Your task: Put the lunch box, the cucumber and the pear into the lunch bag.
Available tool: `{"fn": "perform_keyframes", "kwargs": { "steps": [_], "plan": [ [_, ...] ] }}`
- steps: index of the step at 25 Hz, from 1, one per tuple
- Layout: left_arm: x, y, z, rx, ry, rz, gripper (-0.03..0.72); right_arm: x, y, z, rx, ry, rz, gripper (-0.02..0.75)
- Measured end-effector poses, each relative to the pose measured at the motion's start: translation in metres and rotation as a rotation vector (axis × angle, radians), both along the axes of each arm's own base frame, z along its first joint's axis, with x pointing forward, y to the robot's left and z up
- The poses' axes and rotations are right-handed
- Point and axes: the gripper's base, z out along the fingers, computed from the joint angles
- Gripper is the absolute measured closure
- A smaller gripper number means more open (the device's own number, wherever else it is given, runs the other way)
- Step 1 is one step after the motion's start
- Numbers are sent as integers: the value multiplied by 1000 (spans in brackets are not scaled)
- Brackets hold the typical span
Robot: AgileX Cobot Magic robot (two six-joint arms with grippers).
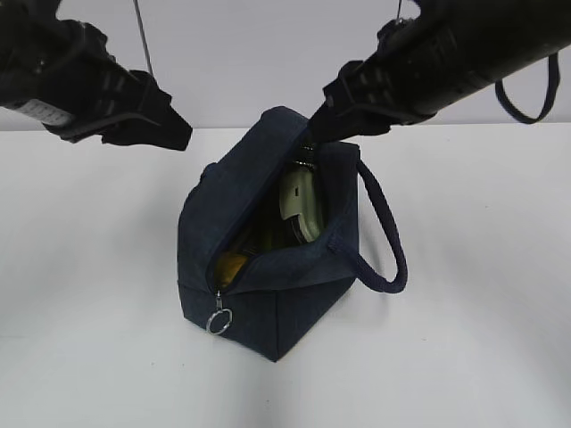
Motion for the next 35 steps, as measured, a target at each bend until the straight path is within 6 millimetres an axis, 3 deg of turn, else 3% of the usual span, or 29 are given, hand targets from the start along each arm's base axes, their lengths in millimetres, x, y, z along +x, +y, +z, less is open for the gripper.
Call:
{"fn": "perform_keyframes", "kwargs": {
  "steps": [6, 11, 20, 22, 26, 29, 32, 35],
  "plan": [
    [-25, 16, 15, -48, -164, 50, 374, -23, -3, 24, 69, -92, 51, 498],
    [-32, 19, 27, -78, -215, 60, 379, -20, 3, 32, 213, -95, -4, 500],
    [-36, 19, 24, -78, -176, 45, 379, -20, 8, 27, 249, -91, 30, 500],
    [-36, 19, 23, -77, -172, 45, 379, -34, 13, 22, 260, -117, 77, 500],
    [-39, 20, 18, -65, -163, 43, 381, -84, 19, 2, 314, -284, 109, 500],
    [-44, 24, 17, -44, -184, 38, 398, -118, 19, -21, 197, -429, 166, 500],
    [-49, 27, 16, -39, -210, 45, 412, -132, 20, -54, 111, -391, 232, 500],
    [-52, 30, 15, -41, -225, 53, 414, -130, 26, -77, 78, -308, 239, 500]
  ]
}}
